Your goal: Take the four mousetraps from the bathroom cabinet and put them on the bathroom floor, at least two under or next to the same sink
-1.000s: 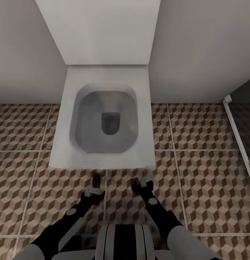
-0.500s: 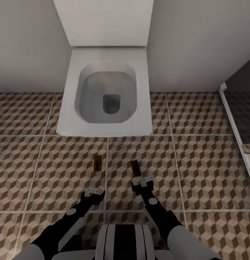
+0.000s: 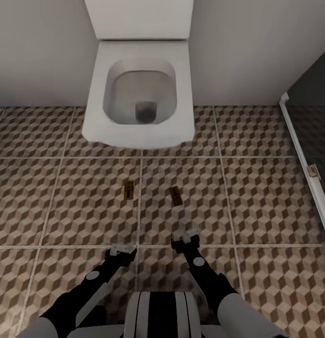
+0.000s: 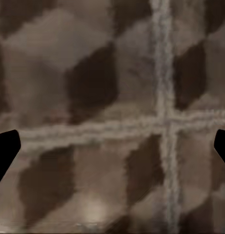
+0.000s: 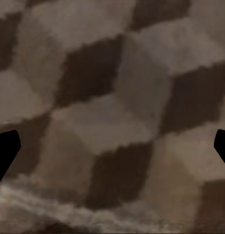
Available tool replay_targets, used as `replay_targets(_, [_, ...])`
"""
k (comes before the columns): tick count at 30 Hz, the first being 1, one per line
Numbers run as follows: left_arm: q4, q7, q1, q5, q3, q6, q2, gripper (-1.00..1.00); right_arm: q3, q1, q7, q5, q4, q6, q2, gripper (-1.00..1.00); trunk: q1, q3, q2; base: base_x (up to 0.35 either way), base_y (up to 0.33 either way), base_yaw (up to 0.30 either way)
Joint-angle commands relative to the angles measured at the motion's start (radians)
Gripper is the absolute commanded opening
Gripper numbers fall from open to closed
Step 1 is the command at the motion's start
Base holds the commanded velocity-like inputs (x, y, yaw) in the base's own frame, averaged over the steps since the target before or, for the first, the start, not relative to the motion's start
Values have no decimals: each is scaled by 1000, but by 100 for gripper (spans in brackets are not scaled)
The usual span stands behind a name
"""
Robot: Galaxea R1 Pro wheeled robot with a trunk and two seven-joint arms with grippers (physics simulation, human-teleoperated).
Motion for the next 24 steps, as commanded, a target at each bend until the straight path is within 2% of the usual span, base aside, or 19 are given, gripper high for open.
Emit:
replay_targets(1, [-2, 8, -1, 10, -7, -2, 2, 100, 3, -1, -8, 10, 1, 0, 0, 100, -1, 0, 0, -334, 0, 0])
replay_targets(7, [-2, 8, -1, 10, -7, -1, 2, 100, 3, -1, -8, 10, 1, 0, 1, 100, -1, 0, 0, -87, 0, 0])
replay_targets(24, [-3, 8, -1, 10, -7, -2, 2, 100, 2, -1, -8, 11, 0, 0, 1, 100, -1, 0, 0, -4, 0, 0])
